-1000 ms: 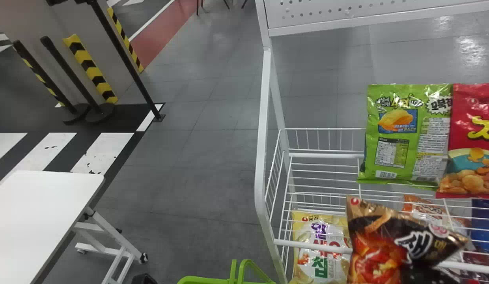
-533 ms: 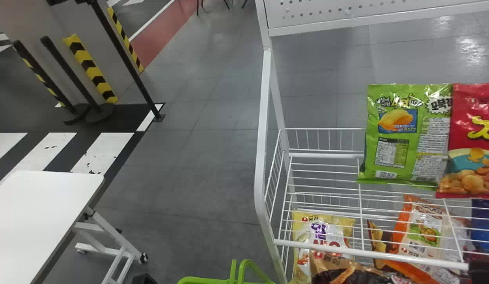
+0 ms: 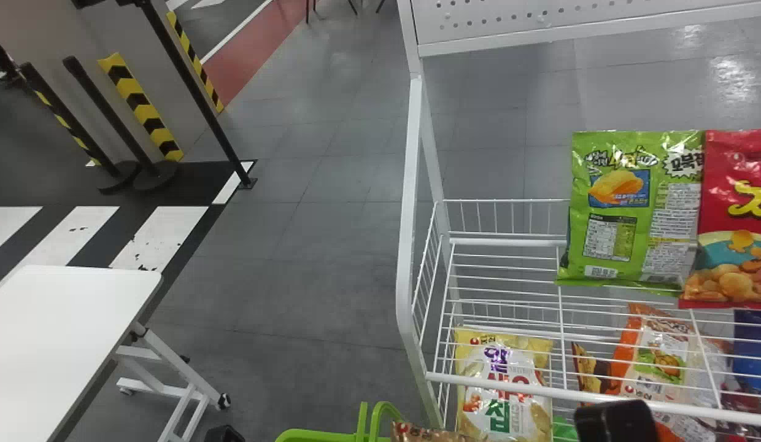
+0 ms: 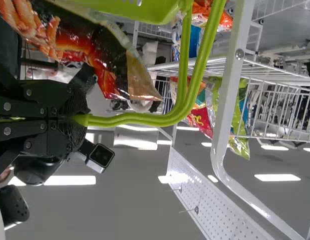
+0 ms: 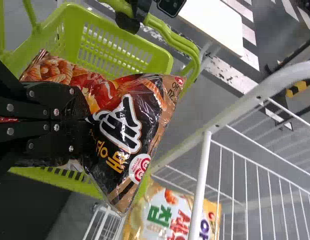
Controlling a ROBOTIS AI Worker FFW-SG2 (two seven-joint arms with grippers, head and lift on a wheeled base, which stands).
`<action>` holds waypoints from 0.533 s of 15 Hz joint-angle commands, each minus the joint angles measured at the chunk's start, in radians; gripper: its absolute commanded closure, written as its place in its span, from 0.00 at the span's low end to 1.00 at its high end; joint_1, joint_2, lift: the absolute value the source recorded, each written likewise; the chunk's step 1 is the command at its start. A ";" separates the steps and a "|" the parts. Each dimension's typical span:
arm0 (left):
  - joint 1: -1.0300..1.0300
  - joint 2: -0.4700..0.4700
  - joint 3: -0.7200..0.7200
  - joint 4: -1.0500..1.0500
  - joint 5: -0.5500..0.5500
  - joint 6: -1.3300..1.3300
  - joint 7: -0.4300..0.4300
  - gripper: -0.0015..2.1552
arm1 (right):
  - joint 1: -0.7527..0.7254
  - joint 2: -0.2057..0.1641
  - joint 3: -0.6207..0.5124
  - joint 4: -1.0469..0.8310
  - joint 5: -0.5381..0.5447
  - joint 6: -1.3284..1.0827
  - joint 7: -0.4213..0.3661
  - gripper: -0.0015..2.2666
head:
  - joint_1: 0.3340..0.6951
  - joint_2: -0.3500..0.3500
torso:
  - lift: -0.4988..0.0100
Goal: Hold basket handle with left hand then pick spicy shrimp crackers with right hand and place into basket
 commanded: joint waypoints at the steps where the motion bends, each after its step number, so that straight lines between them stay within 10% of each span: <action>1: -0.001 0.000 0.001 0.000 0.000 0.001 -0.013 1.00 | -0.035 0.006 0.043 0.075 -0.001 -0.021 0.000 0.45 | 1.00 1.00 | 0.96; 2: 0.000 0.000 0.001 0.000 0.000 0.001 -0.013 1.00 | -0.037 0.008 0.051 0.081 0.002 -0.015 -0.003 0.10 | 1.00 1.00 | 0.96; 3: -0.001 0.002 0.001 0.001 0.000 0.001 -0.013 1.00 | -0.037 0.006 0.052 0.083 0.004 -0.009 -0.003 0.00 | 1.00 1.00 | 0.96; 8: -0.005 0.002 -0.001 0.003 0.000 0.001 -0.013 1.00 | -0.007 -0.005 -0.002 0.064 0.017 -0.113 0.046 0.03 | 1.00 1.00 | 0.96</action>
